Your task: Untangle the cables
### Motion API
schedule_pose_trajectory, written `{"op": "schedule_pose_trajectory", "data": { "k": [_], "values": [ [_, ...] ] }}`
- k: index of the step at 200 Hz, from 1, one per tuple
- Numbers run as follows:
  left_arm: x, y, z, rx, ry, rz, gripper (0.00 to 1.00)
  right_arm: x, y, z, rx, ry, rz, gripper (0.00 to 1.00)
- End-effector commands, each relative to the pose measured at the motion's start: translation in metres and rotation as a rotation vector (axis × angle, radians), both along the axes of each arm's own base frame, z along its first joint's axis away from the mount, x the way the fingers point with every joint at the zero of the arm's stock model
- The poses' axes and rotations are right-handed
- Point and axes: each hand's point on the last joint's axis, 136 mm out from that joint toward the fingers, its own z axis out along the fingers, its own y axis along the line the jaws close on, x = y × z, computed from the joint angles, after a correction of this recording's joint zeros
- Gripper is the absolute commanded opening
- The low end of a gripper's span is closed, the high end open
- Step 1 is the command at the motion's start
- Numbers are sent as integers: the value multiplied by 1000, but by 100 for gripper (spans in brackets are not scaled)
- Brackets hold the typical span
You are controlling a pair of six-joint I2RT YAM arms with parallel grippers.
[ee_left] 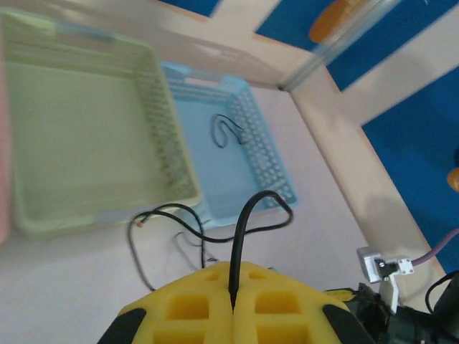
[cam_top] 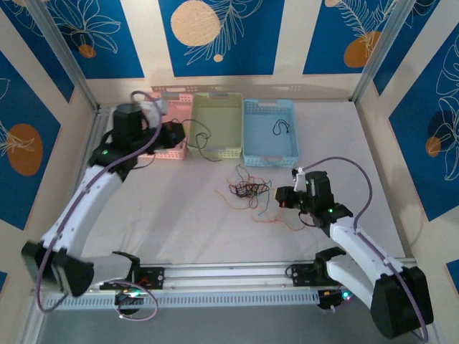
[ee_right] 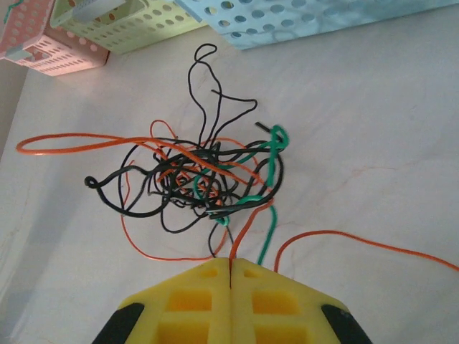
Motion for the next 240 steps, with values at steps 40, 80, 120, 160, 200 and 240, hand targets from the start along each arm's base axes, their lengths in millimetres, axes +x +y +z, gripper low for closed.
{"op": "schedule_pose_trajectory", "data": {
  "k": [40,80,120,160,200,240],
  "values": [
    [82,-139,16,-92,-97,-163,0,-2,-7,-9,-34,0,-25,0],
    [127,-198,-18,-103,-76,-208,0,-2,-6,-8,-26,-12,-23,0],
    [174,-225,-87,-43,8,-181,17,-2,-5,-9,-25,-12,-17,0],
    [175,-234,-127,28,83,-236,57,-2,-4,-9,-26,-12,-16,0],
    [149,-208,-81,102,-4,-238,60,-2,-3,-10,-31,-12,-11,0],
    [94,-166,-39,104,-91,-229,60,-2,-3,-10,-34,-12,-10,0]
  ]
}}
